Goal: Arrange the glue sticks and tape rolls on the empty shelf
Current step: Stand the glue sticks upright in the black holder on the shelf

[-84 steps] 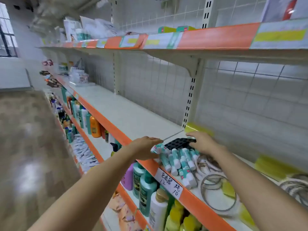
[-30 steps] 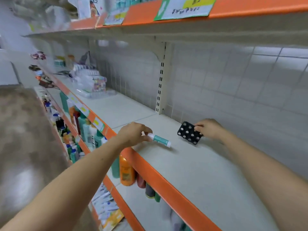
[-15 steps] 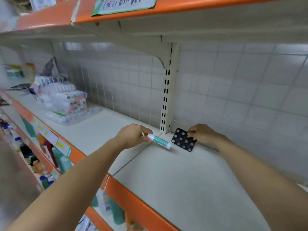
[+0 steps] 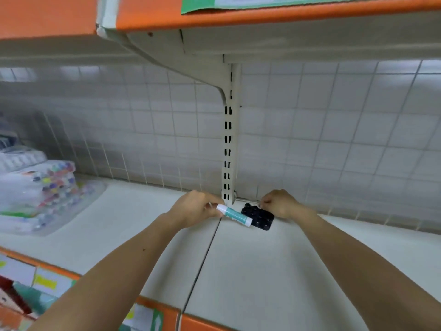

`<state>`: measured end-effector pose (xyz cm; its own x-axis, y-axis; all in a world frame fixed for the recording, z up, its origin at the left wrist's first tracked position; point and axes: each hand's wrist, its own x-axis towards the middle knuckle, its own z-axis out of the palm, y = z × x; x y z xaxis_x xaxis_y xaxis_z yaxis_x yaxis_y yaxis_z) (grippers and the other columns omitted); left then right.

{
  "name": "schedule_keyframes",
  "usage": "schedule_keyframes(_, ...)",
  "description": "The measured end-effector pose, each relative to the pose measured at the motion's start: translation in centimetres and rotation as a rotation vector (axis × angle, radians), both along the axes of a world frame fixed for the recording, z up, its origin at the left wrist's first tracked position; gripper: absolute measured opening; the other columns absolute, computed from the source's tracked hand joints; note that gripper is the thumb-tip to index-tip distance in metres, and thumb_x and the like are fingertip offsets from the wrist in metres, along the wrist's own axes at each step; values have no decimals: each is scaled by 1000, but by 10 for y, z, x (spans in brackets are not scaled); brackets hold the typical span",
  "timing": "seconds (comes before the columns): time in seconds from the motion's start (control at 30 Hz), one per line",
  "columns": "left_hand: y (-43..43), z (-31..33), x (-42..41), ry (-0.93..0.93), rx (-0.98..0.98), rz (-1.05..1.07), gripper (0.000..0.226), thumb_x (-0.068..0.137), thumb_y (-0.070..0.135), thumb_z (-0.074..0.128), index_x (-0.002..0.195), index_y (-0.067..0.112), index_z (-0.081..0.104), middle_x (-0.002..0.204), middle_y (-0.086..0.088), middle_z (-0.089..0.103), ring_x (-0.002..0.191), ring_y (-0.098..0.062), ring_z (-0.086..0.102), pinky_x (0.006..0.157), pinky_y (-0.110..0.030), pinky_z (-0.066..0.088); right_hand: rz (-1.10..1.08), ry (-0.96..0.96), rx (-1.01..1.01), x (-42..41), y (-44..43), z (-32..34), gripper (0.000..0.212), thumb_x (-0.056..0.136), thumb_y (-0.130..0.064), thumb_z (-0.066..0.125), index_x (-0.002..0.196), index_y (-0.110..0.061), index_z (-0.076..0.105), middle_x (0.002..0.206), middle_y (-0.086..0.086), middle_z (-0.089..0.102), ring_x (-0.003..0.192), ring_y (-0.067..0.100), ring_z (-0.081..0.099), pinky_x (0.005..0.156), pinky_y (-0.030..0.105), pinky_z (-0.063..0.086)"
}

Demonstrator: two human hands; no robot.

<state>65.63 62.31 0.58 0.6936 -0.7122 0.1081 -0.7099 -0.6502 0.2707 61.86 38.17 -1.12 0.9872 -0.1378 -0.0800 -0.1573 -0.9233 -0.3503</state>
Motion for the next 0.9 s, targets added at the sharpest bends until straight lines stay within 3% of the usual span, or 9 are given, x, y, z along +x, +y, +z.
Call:
schedule_keyframes(0.1, -3, -3, 1, 39, -65, -41, 21, 85, 35, 62, 105, 29, 66, 94, 5, 68, 83, -12, 59, 78, -35, 51, -19, -4, 5, -8, 3, -2, 24, 90, -22, 47, 101, -11, 67, 116, 7, 63, 107, 23, 54, 78, 23, 35)
schedule_keyframes(0.2, -9, 0, 1, 144, -226, -9, 22, 82, 31, 67, 101, 21, 68, 92, -6, 69, 83, -14, 59, 73, -20, 44, -24, -62, 64, -17, 11, 12, 33, 92, -26, 42, 82, 0, 59, 86, 16, 62, 85, 29, 56, 67, 30, 32)
schedule_keyframes(0.3, -17, 4, 3, 253, -336, 29, 20, 80, 34, 68, 90, 16, 70, 79, -12, 62, 70, -9, 50, 62, -13, 35, -16, -112, 239, -38, 23, 36, 42, 90, -43, 44, 76, -6, 58, 69, 3, 52, 67, 16, 46, 64, 28, 32)
schedule_keyframes(0.4, -23, 7, 5, 362, -388, 40, 31, 80, 36, 67, 90, 6, 67, 74, -3, 54, 69, -9, 45, 56, -12, 32, 88, -83, 202, -54, 22, 46, 22, 85, -42, 56, 90, -24, 67, 76, -4, 61, 72, 9, 52, 66, 22, 37)
schedule_keyframes(0.5, -32, 10, 1, 476, -511, 36, 38, 76, 40, 68, 84, 4, 62, 77, -3, 57, 71, -11, 47, 60, -9, 36, 68, -123, 174, -60, 16, 40, 20, 84, -33, 60, 99, -23, 68, 80, 4, 63, 73, 11, 51, 67, 24, 36)
schedule_keyframes(0.57, -41, 12, -3, 589, -645, 60, 31, 79, 39, 65, 91, 11, 64, 82, 0, 64, 74, -10, 56, 72, -19, 45, 6, -166, 368, -62, 16, 35, 15, 84, -30, 61, 91, -19, 69, 80, 4, 65, 76, 12, 54, 74, 25, 41)
schedule_keyframes(0.7, -59, 13, -17, 796, -743, 36, 23, 88, 33, 57, 108, 21, 60, 103, 6, 66, 89, -5, 62, 72, -21, 44, -108, -204, 863, -67, 26, 24, 8, 87, -24, 59, 83, -21, 66, 78, -6, 65, 72, 7, 57, 80, 24, 48)
schedule_keyframes(0.83, -71, 12, -22, 783, -775, 30, 18, 88, 26, 59, 104, 20, 62, 104, 1, 67, 104, -13, 61, 84, -28, 49, -108, -171, 939, -69, 33, 20, 5, 88, -24, 58, 92, -23, 61, 88, -4, 69, 72, 6, 57, 80, 24, 49)
schedule_keyframes(0.9, -74, 12, -22, 747, -785, 34, 12, 85, 23, 62, 97, 21, 62, 97, 2, 67, 101, -14, 61, 89, -30, 48, -107, -127, 920, -71, 32, 23, 6, 87, -25, 59, 93, -23, 60, 92, -2, 70, 76, 7, 57, 81, 26, 48)
